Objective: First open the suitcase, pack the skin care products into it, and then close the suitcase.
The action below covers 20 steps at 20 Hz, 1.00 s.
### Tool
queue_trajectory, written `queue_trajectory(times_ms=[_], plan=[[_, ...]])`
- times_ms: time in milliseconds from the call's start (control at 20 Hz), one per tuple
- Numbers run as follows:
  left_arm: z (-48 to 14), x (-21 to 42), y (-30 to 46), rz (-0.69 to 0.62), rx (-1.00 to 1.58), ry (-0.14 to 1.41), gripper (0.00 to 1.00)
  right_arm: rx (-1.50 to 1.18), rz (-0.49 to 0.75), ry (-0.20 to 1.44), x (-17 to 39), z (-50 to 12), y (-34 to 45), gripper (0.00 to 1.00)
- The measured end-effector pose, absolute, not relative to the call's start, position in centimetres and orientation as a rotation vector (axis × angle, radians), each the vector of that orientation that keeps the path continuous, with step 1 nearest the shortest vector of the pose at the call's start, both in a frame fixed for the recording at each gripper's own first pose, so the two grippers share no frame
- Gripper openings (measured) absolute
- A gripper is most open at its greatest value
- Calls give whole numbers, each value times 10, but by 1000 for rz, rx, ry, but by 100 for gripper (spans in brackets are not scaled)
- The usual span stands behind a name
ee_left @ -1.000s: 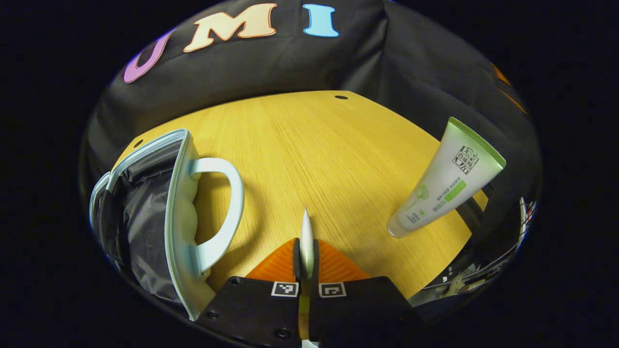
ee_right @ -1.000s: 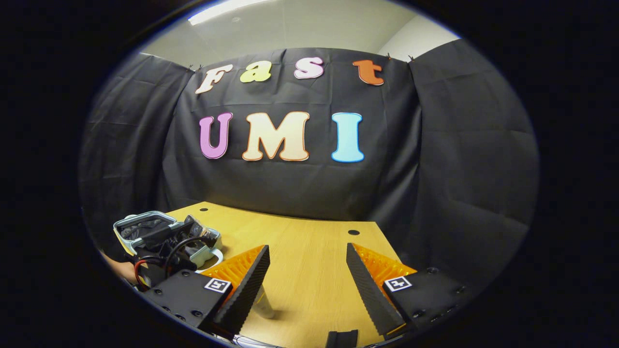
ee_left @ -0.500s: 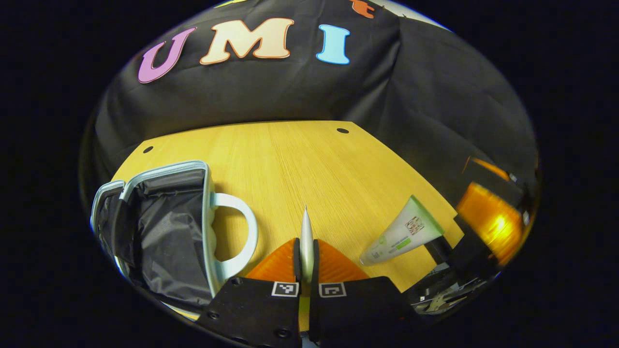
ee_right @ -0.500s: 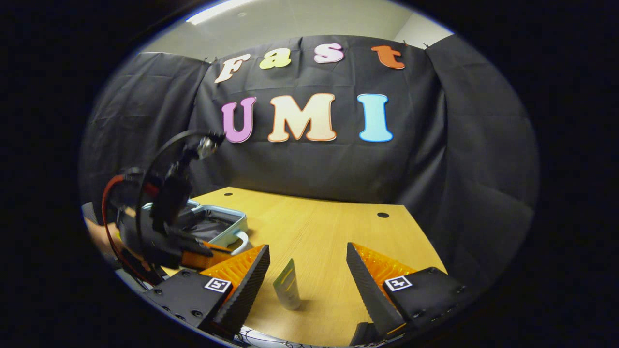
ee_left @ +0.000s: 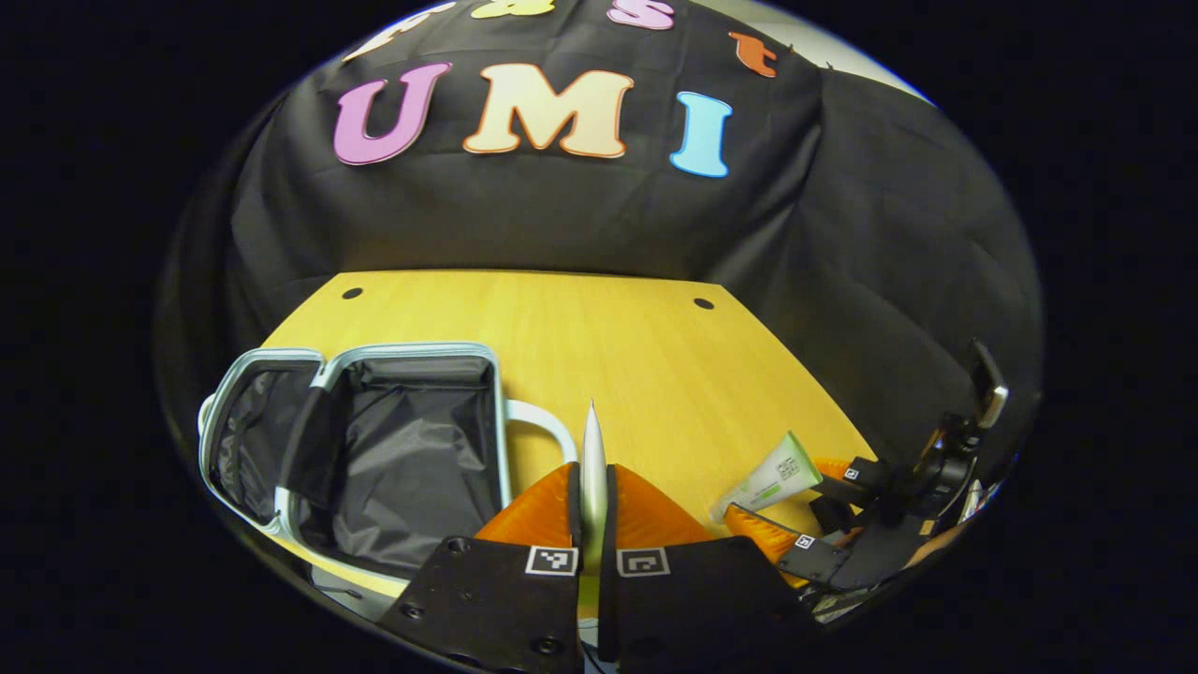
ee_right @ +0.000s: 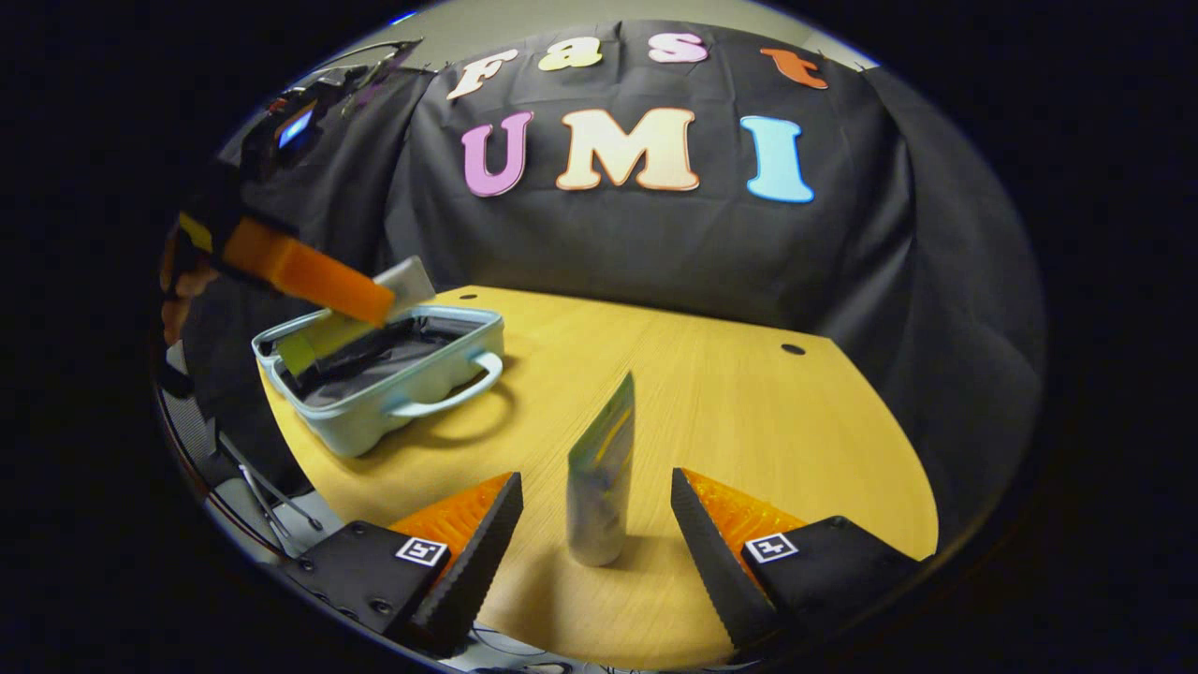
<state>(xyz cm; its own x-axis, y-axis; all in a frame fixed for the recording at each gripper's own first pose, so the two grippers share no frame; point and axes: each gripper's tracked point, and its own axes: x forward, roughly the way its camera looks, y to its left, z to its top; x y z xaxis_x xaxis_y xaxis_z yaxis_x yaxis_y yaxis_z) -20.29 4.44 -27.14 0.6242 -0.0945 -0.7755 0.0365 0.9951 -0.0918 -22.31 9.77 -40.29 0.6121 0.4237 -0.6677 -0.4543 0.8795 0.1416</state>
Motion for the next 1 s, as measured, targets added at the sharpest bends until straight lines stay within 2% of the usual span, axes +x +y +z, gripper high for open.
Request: queue_trajectory(times_ms=[50,100,300,400,450,600,850,1000], plan=[[-269,-208,55,-45,-66,895,1,-51,512,773,-226,-410,98,99],[-266,-212,64,-16,-71,894,1,-52,522,790,-228,-415,101,94],[-258,-233,98,105,-88,908,1,-40,546,849,-228,-424,108,42],[-262,-235,123,155,-99,915,1,-42,600,898,-229,-427,118,28],[-263,-237,133,175,-107,922,2,-49,609,912,-228,-427,118,24],[-266,-235,159,211,-122,946,1,-59,625,933,-220,-408,126,18],[-286,-232,201,222,-131,1026,2,68,594,965,-206,-364,171,18],[-308,-235,222,218,-117,1107,1,150,616,970,-205,-335,215,18]])
